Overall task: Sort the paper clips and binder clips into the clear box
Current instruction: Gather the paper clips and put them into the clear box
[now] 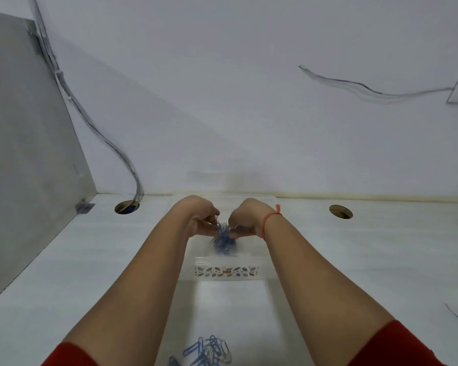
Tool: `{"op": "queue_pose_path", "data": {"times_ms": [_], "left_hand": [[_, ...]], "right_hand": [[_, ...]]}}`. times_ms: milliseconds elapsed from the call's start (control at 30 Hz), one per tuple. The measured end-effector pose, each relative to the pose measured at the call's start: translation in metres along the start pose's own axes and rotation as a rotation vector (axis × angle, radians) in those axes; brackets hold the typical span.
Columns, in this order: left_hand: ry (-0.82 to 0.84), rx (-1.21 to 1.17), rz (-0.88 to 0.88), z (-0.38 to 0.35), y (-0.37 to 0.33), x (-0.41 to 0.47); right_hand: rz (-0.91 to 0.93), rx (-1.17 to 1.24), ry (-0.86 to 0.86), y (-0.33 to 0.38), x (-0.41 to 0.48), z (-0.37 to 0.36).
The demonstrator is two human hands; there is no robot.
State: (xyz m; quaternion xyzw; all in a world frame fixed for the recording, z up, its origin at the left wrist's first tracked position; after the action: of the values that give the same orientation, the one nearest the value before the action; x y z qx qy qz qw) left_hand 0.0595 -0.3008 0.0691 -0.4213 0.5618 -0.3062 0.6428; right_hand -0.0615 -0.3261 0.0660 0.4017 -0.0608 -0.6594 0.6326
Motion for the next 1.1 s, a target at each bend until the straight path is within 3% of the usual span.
{"op": "queue_pose_path", "data": {"times_ms": [100, 300, 500, 633, 833, 967, 1100], "left_hand": [[0.003, 0.045, 0.0, -0.002, -0.002, 0.003], [-0.01, 0.119, -0.104, -0.007, -0.001, -0.006], [-0.152, 0.046, -0.321, 0.003, 0.015, -0.047], [-0.144, -0.021, -0.41, 0.011, 0.049, -0.1], [-0.315, 0.343, -0.399, 0.032, 0.151, -0.174], [-0.37, 0.684, -0.272, 0.048, 0.198, -0.197], [-0.359, 0.599, -0.269, 0.042, 0.198, -0.19]], "right_hand": [[0.004, -0.015, 0.032, 0.002, 0.008, 0.005], [0.039, -0.128, -0.093, -0.002, -0.008, 0.012], [0.189, 0.148, -0.186, -0.015, -0.053, 0.014], [0.304, 0.127, -0.121, -0.041, -0.109, -0.011], [0.206, -0.625, -0.055, -0.122, -0.171, -0.078], [0.142, -0.513, -0.084, -0.148, -0.181, -0.104], [0.208, -0.344, -0.205, -0.127, -0.18, -0.124]]}}
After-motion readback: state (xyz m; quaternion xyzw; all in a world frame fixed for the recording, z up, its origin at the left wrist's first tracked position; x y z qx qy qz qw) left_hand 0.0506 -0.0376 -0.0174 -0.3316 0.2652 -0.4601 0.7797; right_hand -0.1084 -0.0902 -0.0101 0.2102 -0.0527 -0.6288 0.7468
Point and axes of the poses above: each hand's wrist, its own x-axis towards the middle knuckle, its own z-axis out of the back of the hand, y = z × x, the point moved 4 cm from there along x, towards the middle knuckle, and after that the axes turned 14 degrees about -x, right-handed, at the moved point
